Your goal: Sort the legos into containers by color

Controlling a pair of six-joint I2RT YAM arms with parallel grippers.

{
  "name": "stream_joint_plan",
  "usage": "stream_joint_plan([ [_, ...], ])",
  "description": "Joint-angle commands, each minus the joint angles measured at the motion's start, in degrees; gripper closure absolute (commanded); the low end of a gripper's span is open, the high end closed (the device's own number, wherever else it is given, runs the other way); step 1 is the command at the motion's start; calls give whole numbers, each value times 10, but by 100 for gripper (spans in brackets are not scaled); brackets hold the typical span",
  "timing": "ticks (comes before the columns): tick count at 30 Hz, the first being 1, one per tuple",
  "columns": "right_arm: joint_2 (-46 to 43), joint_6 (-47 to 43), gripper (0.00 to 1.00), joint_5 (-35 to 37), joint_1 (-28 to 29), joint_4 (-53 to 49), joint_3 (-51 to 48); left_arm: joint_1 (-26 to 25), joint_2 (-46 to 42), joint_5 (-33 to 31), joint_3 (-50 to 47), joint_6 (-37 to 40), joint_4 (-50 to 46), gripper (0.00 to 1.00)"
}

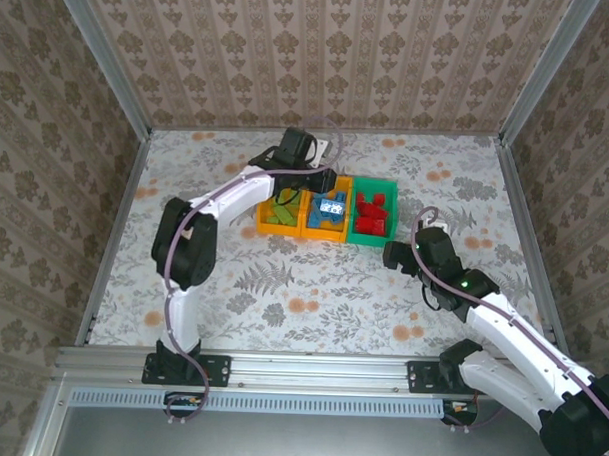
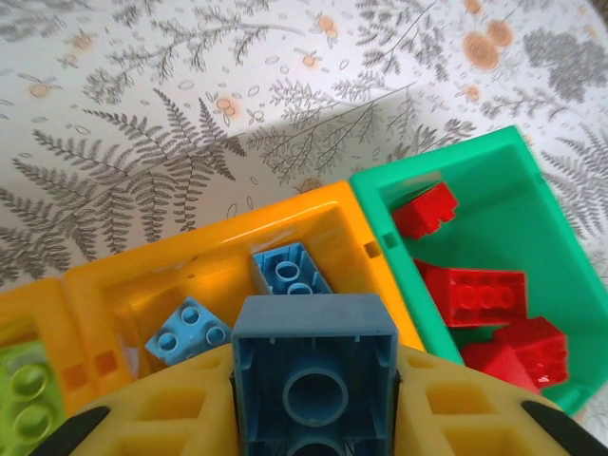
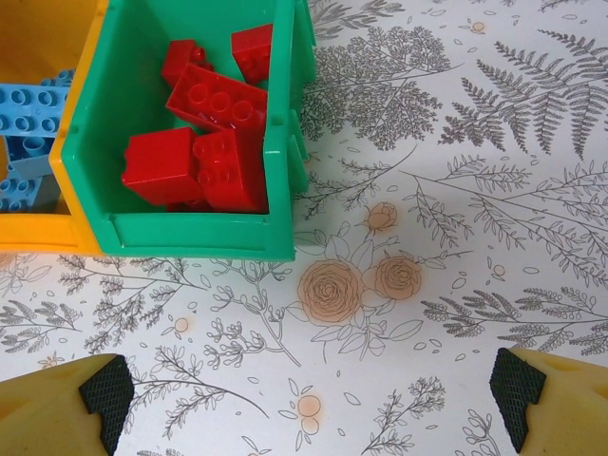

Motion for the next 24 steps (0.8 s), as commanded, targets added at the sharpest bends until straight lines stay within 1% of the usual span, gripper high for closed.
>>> stream_joint_plan([
  [1,-5,5,0,22,2,-2,-4,14,26,23,44,13,-29,63],
  [4,-2,5,1,20,2,-1,-3,20,46,31,62,9,-39,59],
  [6,1,1,0,23,2,-5,1,20,48,34,64,10,-44,55],
  [7,1,-2,1,26,2,-8,3,20,47,35,63,9,-47,50],
  [9,2,-10,0,38,2,-13,8,20,40,34,56,8,-52,37],
  [12,-1,-34,0,58,2,-4,9,20,20,30,32,5,-52,24],
  [13,-4,-45,0,68,2,4,7,20,12,29,23,4,-49,17],
  [15,-11,-81,0,98,2,34,-1,20,-16,26,-6,1,-39,1],
  [17,-20,-121,0,134,1,88,-16,19,-49,16,-34,1,-30,0],
  [19,-20,-175,0,168,-2,169,-42,20,-88,-6,-65,7,-28,0],
  [20,-17,-215,0,181,-5,228,-62,20,-109,-24,-87,13,-27,0],
  [22,-3,-269,0,197,-20,323,-96,20,-157,-74,-130,34,-28,0],
  [24,13,-292,0,186,-54,383,-117,20,-206,-145,-180,59,-20,0],
])
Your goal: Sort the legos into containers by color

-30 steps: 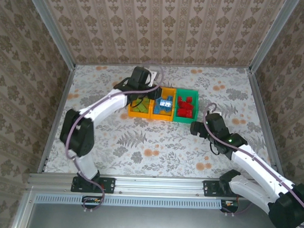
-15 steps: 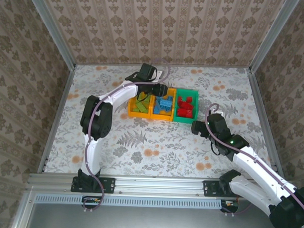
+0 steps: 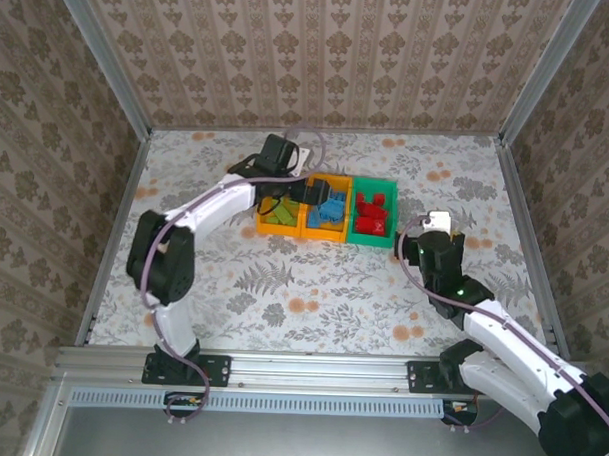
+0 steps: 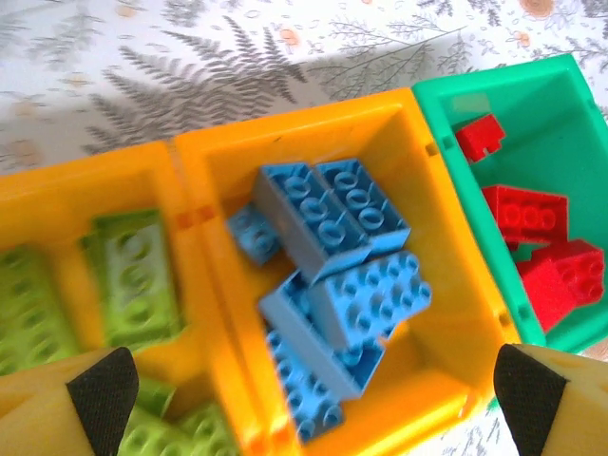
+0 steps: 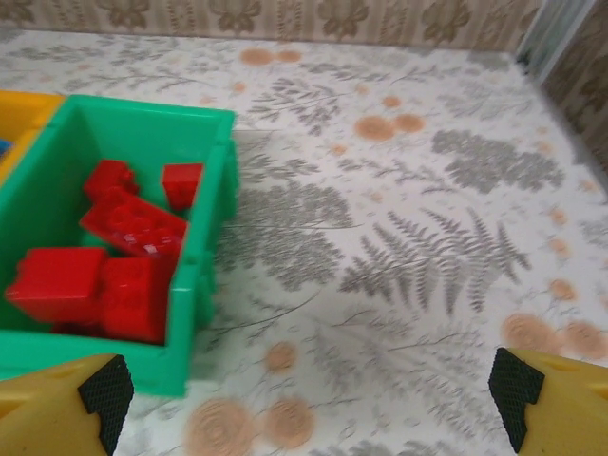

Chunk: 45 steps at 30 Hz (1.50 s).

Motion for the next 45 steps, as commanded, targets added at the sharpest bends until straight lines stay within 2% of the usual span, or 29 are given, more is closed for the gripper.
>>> stream_joint_plan([
  [1,23,-92,0,25,-56,176,-40,2,-88,-139,-69,54,17,0],
  [4,51,-69,0,-57,-133,299,-84,2,-150,-254,-154,99,72,0],
  [7,114,-45,0,-117,-180,422,-103,5,-192,-327,-214,135,137,0],
  [11,251,-57,0,-139,-193,478,-68,22,-209,-414,-284,196,226,0],
  [14,345,-59,1,-150,-195,575,-79,56,-212,-431,-322,198,259,0],
  [16,390,-66,0,-154,-196,624,-77,92,-216,-422,-346,187,277,0],
  [18,372,-64,1,-168,-196,555,-58,116,-225,-409,-383,193,330,0],
  [19,376,-70,0,-178,-197,556,-55,127,-231,-402,-408,199,368,0],
  [26,377,-81,1,-225,-202,516,-34,196,-228,-286,-527,243,550,0],
  [31,377,-81,0,-225,-202,517,-34,249,-189,-207,-600,213,700,0],
  [36,377,-82,0,-225,-202,516,-33,289,-141,-156,-610,184,758,0],
  [38,377,-82,1,-225,-202,516,-33,299,-150,-145,-587,168,697,0],
  [45,378,-79,0,-223,-203,508,-29,306,-146,-146,-587,160,704,0],
])
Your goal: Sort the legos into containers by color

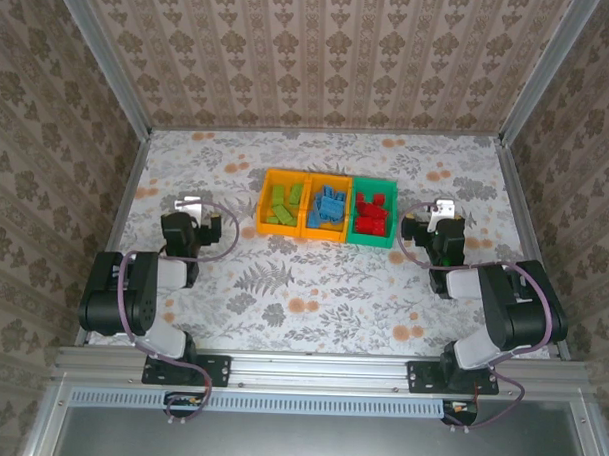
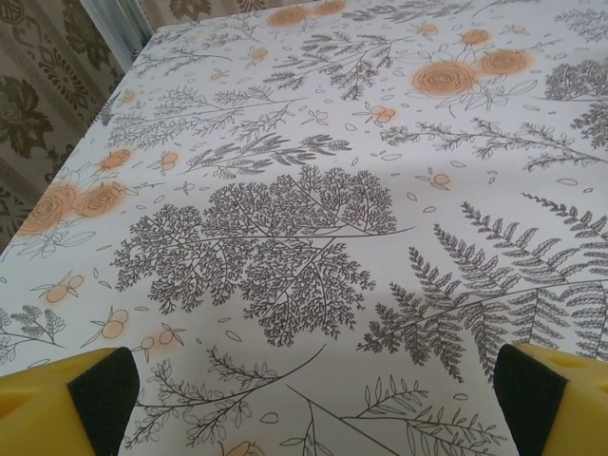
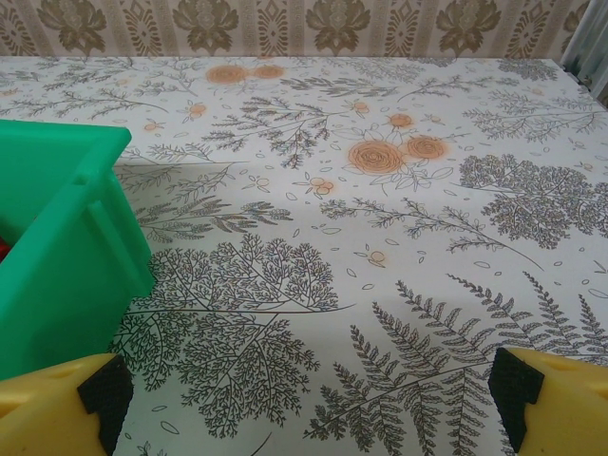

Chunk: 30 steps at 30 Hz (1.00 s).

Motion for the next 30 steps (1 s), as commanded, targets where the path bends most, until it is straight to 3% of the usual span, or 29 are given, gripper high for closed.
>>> stream_joint_plan([
  [1,-2,-2,0,-13,-7,-7,16,5,-2,19,15,-18,20,0],
  [30,-2,0,0,-19,-10,-9,18,6,-1,21,15,-18,21,0],
])
